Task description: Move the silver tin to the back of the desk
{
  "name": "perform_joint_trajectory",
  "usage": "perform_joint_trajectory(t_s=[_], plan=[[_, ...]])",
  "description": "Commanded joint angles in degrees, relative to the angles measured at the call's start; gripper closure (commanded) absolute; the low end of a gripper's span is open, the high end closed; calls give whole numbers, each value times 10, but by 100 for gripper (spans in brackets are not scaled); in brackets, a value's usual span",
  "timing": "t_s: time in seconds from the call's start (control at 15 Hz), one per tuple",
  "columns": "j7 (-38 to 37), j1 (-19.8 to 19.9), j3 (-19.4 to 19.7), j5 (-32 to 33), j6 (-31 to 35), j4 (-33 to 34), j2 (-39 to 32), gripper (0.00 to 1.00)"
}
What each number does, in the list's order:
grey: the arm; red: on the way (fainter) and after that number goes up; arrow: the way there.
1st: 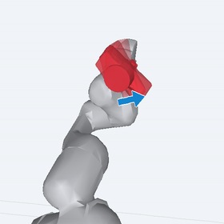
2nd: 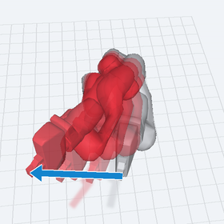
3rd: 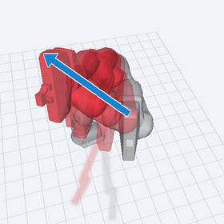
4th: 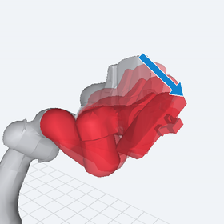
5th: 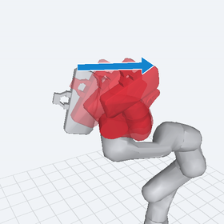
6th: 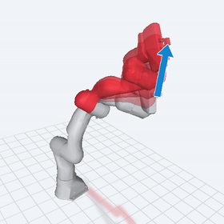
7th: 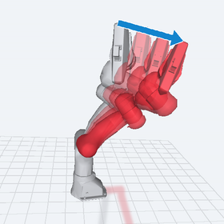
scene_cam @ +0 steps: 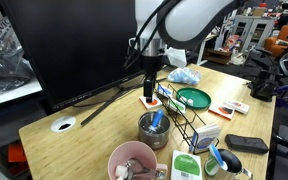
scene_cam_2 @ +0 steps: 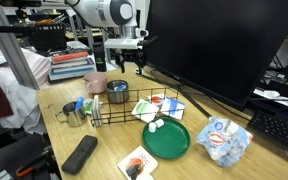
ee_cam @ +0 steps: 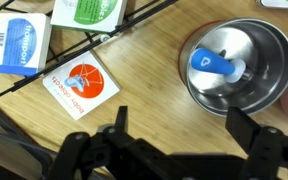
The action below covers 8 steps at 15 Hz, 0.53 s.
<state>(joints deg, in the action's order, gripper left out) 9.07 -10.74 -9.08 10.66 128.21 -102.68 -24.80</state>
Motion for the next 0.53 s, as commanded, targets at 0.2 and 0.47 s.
perform_joint_trajectory(t_s=[0.2, 0.47], plan=[[0, -4, 2, -1, -2, 1, -3, 0], [0, -4, 2, -1, -2, 2, -4, 0]])
